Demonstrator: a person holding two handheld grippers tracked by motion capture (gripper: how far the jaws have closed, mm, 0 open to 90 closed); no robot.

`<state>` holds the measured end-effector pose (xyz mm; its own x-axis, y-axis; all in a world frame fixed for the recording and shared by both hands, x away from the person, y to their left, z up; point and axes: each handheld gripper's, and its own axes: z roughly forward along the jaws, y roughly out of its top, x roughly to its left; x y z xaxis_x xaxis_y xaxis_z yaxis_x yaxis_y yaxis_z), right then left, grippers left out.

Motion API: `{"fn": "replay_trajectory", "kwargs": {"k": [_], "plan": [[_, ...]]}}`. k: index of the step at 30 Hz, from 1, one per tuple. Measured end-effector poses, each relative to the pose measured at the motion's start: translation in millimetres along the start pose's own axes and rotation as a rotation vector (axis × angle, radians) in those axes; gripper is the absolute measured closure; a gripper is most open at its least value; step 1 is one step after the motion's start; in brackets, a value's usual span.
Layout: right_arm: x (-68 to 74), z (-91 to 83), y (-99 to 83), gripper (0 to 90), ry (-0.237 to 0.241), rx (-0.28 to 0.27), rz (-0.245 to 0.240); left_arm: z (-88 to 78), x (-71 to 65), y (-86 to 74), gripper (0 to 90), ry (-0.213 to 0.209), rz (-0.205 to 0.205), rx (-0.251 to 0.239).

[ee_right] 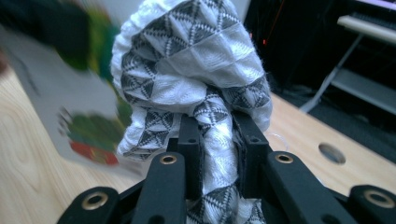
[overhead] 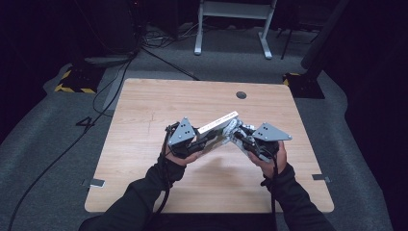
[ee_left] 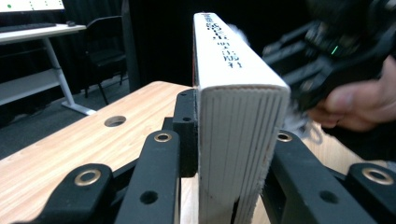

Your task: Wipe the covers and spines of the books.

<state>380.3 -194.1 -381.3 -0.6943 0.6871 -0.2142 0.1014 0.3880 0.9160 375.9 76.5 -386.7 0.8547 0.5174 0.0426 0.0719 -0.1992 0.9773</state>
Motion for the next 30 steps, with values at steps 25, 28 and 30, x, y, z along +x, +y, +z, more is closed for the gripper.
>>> {"fn": "replay_trajectory", "kwargs": {"k": [25,28,30], "plan": [[80.4,32.8,-4.2,75.7,0.226,0.053,-0.176,3.7,0.8,-2.0,75.0,-0.009,-0.047,0.002],[83.6,36.3,-6.5,75.7,0.243,0.065,-0.181,2.7,1.4,-1.9,75.0,-0.009,-0.049,0.001],[80.5,38.9,-11.1,75.7,0.245,0.091,-0.175,0.7,2.0,-0.6,75.1,-0.01,-0.042,-0.005]]}}
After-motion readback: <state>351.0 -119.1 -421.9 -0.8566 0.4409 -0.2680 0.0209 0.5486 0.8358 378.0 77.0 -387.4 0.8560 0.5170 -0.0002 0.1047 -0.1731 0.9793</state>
